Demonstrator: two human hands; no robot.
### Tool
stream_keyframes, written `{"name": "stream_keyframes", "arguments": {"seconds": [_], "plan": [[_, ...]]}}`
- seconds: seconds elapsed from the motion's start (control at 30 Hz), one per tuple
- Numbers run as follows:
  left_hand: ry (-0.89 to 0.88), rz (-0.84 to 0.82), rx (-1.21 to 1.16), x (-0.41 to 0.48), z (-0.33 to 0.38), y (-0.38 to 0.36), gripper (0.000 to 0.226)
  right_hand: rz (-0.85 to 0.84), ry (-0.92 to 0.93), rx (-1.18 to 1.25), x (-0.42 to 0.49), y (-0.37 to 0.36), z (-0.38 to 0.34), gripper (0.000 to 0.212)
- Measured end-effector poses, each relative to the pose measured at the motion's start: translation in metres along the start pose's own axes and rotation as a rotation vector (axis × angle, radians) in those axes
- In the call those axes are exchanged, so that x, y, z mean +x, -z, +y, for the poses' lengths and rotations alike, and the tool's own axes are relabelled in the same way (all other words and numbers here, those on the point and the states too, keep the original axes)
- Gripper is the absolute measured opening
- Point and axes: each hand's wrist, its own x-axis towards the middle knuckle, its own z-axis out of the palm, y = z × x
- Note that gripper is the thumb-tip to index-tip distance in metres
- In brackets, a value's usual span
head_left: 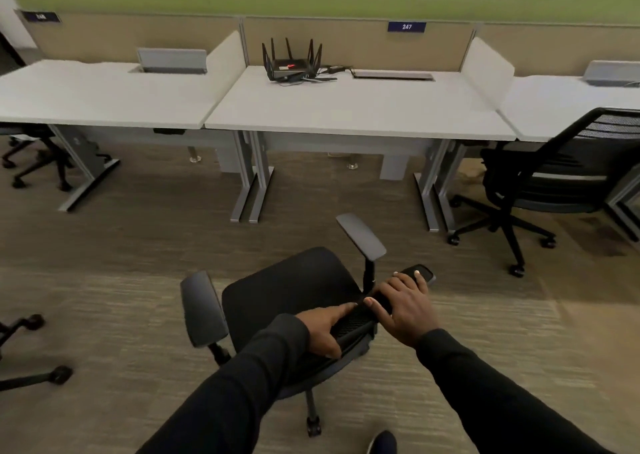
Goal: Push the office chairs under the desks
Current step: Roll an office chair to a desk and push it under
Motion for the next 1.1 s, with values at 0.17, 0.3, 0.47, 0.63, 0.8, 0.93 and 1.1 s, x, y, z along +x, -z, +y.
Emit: {"name": "stream_keyframes", "arguments": {"seconds": [0.17, 0.3, 0.47, 0.63, 0.8, 0.93, 1.1], "plan": [[0.033, 0.068, 0.128, 0.020, -0.032, 0.043, 0.102, 0.059, -0.031, -0.019, 0.049, -0.001, 0.019, 0.063], [0.113, 0.172, 0.200, 0.043, -0.058, 0.079, 0.085, 0.090, -0.037, -0.056, 0.094, -0.005, 0.025, 0.063], [0.246, 0.231, 0.215, 0.076, -0.080, 0.138, 0.088, 0.106, -0.084, -0.075, 0.155, -0.004, 0.040, 0.061], [0.243, 0.379, 0.263, 0.109, -0.091, 0.182, 0.098, 0.086, -0.097, -0.088, 0.221, -0.004, 0.064, 0.063], [0.281, 0.415, 0.408, 0.148, -0.094, 0.228, 0.103, 0.090, -0.126, -0.096, 0.285, -0.005, 0.080, 0.062], [0.302, 0.408, 0.441, 0.177, -0.105, 0.272, 0.100, 0.056, -0.145, -0.110, 0.338, -0.007, 0.086, 0.064], [0.275, 0.434, 0.460, 0.212, -0.132, 0.330, 0.113, 0.073, -0.149, -0.132, 0.407, -0.014, 0.086, 0.069]]}}
